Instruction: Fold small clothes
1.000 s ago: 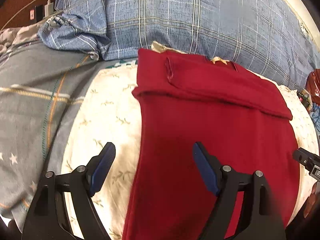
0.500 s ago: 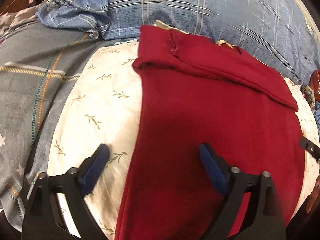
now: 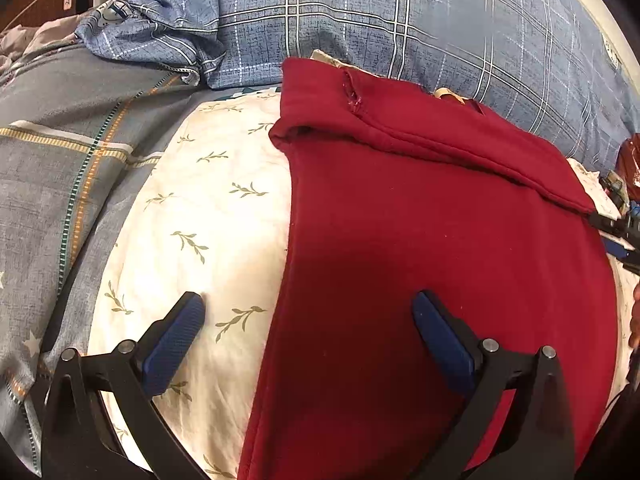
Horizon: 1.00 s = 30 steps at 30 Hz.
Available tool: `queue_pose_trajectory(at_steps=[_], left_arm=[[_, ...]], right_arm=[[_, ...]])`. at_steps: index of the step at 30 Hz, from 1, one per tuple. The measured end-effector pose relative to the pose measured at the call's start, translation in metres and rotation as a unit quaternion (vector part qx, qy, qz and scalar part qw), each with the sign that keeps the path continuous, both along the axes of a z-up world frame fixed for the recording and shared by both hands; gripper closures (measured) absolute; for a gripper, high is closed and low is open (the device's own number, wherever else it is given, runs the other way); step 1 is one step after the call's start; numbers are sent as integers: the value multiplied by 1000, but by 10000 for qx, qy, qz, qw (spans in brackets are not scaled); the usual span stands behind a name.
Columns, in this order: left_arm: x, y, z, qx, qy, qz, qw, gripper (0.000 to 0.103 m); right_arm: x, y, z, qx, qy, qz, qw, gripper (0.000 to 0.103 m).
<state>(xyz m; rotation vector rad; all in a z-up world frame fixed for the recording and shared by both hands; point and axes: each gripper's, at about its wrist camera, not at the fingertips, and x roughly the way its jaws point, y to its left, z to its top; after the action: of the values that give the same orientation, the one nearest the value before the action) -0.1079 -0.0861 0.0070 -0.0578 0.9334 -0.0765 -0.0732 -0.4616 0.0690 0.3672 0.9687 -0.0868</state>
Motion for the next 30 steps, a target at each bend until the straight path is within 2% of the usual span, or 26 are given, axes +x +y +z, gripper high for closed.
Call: queue_pose_trajectory(at_steps=[1,3,5,9,10,12,14,15,16,17,18,20,22,24,25,26,27,30], left_arm=[[0,0,0,-12,-39,-11,10000,0],[-1,-1,-1,20,-103,-21,9999,0],[-1,-1,0,6,-85,-20,10000,0],[-3,9,8,-327,61,-71,9994,0],[-6,13,10,-406,-25,0,9992,0],[-9,16,15,-487,-224,187,9984,0],[-8,18,16,-499,-202,241,9983,0],[-7,18,15,-458,-113,206,9987,0],[-9,18,15,-381,-69,167,9991,0],[-12,17,16,-311,-128,166,9993,0],[-15,17,17,-241,-200,179,9993,0],[-22,17,19,-114,-316,185,9993,0],[-26,17,18,-34,-321,114,9994,0],[-28,16,17,19,-310,87,9995,0],[-29,15,16,11,-294,71,9995,0],[-30,15,16,-9,-267,58,9996,0],[-32,15,17,-41,-242,40,9997,0],[-43,18,21,-103,-276,-1,9996,0]], right_arm=[[-2,3,1,-22,-30,79,10000,30],[-3,16,-1,-134,-112,360,9992,42],[0,29,-3,-714,-164,390,9965,94],[-8,30,11,-1036,-406,332,9932,98],[-11,28,15,-1173,-446,264,9917,103],[-16,23,18,-1692,-412,-22,9847,103],[-16,10,7,-1205,-174,38,9926,103],[-19,3,2,-627,21,107,9980,99],[-25,-1,4,-350,-15,135,9993,96],[-31,-1,7,-261,-80,142,9995,85],[-40,-2,12,-209,-170,156,9995,59],[-54,2,18,42,-323,231,9992,35],[-61,9,16,444,-336,377,9977,35],[-65,23,3,592,-168,619,9962,35],[-67,29,-1,449,-172,639,9968,38],[-70,36,-2,136,-300,650,9973,60],[-69,45,-1,-264,-314,731,9965,99],[-72,56,13,-714,-334,923,9926,98]])
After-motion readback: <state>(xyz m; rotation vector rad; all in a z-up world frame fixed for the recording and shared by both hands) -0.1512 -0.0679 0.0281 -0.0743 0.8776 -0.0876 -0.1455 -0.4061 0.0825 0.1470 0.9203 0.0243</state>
